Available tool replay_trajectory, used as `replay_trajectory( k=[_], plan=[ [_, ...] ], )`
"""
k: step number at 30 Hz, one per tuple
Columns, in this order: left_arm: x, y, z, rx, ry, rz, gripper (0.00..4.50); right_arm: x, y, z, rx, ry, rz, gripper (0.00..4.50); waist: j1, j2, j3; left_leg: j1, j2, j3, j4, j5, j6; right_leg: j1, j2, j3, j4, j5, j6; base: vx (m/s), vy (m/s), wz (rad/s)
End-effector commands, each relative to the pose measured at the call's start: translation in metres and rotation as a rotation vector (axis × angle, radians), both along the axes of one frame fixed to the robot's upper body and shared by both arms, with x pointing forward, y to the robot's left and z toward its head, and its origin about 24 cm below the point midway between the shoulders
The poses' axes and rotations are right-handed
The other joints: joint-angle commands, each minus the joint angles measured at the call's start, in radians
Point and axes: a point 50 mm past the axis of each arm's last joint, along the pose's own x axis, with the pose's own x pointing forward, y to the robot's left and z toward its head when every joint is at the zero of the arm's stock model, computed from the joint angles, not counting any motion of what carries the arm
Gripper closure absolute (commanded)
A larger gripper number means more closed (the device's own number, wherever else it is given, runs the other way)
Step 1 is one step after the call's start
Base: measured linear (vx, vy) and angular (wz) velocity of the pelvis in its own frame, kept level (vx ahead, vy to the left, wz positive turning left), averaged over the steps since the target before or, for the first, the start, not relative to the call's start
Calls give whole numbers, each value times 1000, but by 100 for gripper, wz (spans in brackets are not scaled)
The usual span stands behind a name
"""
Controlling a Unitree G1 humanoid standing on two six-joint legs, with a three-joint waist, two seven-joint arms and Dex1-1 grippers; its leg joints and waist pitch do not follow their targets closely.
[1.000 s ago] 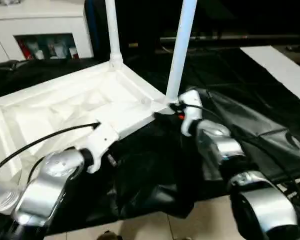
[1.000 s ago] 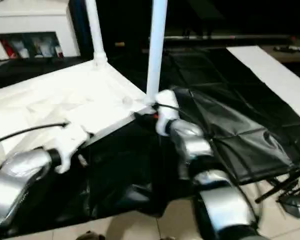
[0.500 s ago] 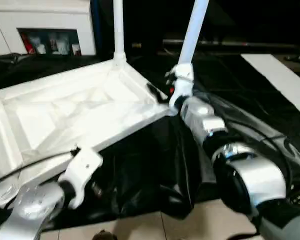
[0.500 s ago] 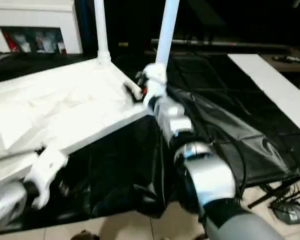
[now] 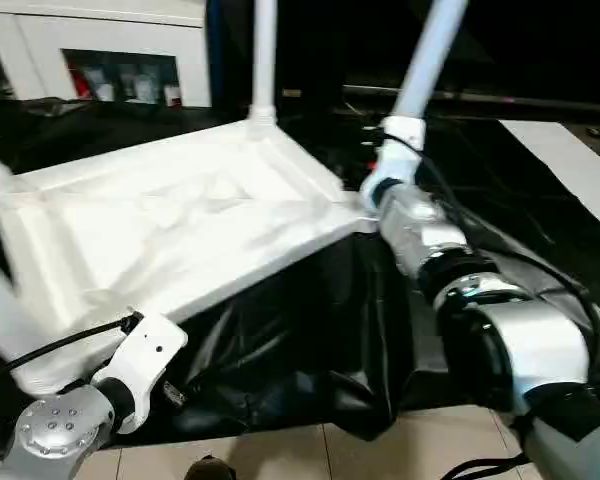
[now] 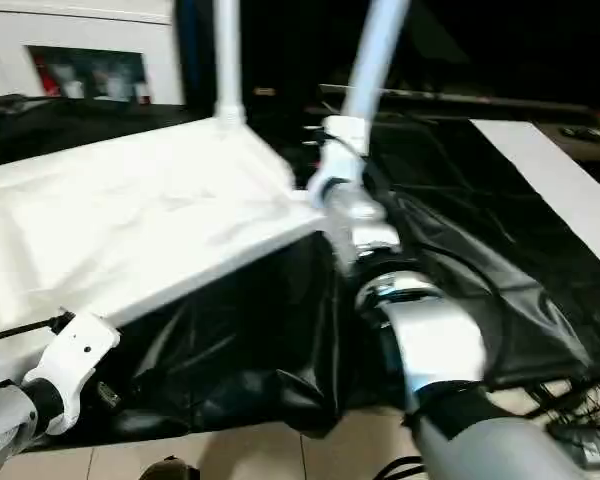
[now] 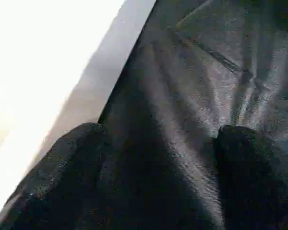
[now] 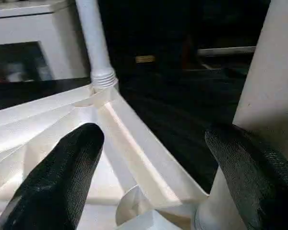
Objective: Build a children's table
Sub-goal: Rotate table base
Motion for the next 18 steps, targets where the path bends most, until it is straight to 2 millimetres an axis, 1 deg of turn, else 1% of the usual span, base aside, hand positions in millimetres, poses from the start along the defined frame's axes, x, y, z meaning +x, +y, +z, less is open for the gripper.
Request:
replay_trajectory(
  k=[1,2,3,4,5,6,7,8,9,10,11,12,13,14,15,16,17,18],
  plan=[
    [1,6,-2,38,-10,18,11,4,-37,9,-1,-23,-140,50,-11,24,-57,32,27,-20,-84,-418,-76,21,-50,50,-71,-321,-105,0,0,0],
    [0,6,-3,40,-11,19,11,4,-41,10,-3,-25,-152,50,-11,24,-58,33,27,-20,-84,-417,-75,20,-50,50,-72,-322,-104,0,0,0],
    [0,6,-3,40,-11,19,11,4,-41,10,-3,-25,-152,50,-11,24,-57,32,27,-20,-83,-416,-74,21,-50,50,-72,-323,-104,0,0,0],
    [1,7,-3,41,-15,23,11,4,-50,11,-11,-29,-176,50,-10,23,-58,30,26,-20,-82,-409,-72,22,-50,50,-71,-322,-103,0,0,0],
    [1,7,-3,41,-15,23,11,4,-50,11,-11,-29,-176,50,-9,23,-58,30,26,-19,-82,-408,-71,22,-50,49,-71,-322,-103,0,0,0],
    [2,8,-3,45,-19,25,11,4,-57,12,-16,-31,-195,50,-9,26,-58,30,26,-20,-81,-407,-71,22,-49,49,-71,-323,-102,0,0,0],
    [4,10,-3,52,-33,27,11,3,-71,13,-25,-38,-229,50,-9,26,-58,30,25,-20,-81,-408,-71,22,-49,49,-72,-322,-103,0,0,0],
    [5,10,-3,52,-37,27,11,2,-73,13,-25,-39,-236,50,-9,25,-59,31,25,-19,-80,-408,-70,22,-48,48,-72,-321,-102,0,0,0],
    [6,11,-3,52,-42,27,11,2,-77,14,-26,-41,-247,50,-8,28,-59,31,25,-19,-80,-411,-70,21,-48,49,-72,-319,-103,0,0,0],
    [7,11,-2,51,-50,24,11,2,-83,14,-28,-43,-262,50,-8,24,-60,29,25,-20,-79,-402,-69,24,-48,48,-70,-311,-106,0,0,0],
    [9,11,-2,41,-59,19,11,1,-88,15,-37,-46,-267,50,-8,31,-60,29,24,-20,-78,-402,-69,23,-48,48,-69,-308,-107,0,0,0],
    [9,11,-2,38,-61,18,11,1,-89,15,-39,-47,-267,50,-9,29,-59,30,23,-18,-77,-405,-67,22,-45,47,-72,-306,-108,0,0,0],
    [10,12,-2,30,-66,17,11,0,-91,15,-46,-49,-262,50,-8,29,-60,29,23,-18,-77,-406,-67,24,-45,47,-71,-306,-109,0,0,0],
    [11,14,1,6,-81,4,11,0,-89,13,-51,-50,-196,50,-9,31,-60,29,23,-19,-76,-405,-68,25,-46,47,-69,-302,-111,0,0,0],
    [11,14,1,6,-81,4,11,0,-89,13,-51,-50,-196,50,-10,29,-61,26,22,-19,-76,-406,-64,26,-46,46,-71,-303,-112,0,0,0],
    [12,16,6,-44,-107,-9,11,-1,-84,11,-80,-59,-106,50,-15,26,-61,21,20,-20,-75,-403,-55,30,-48,46,-71,-306,-117,0,0,0],
    [12,17,9,-74,-126,-12,11,-1,-81,10,-100,-64,-54,50,-17,27,-61,20,22,-21,-76,-402,-55,31,-49,46,-72,-310,-118,0,0,0],
    [12,19,11,-92,-139,-14,11,-2,-79,9,-113,-67,-19,50,-18,26,-61,19,23,-22,-75,-393,-50,32,-50,45,-72,-304,-127,0,0,0]
  ],
)
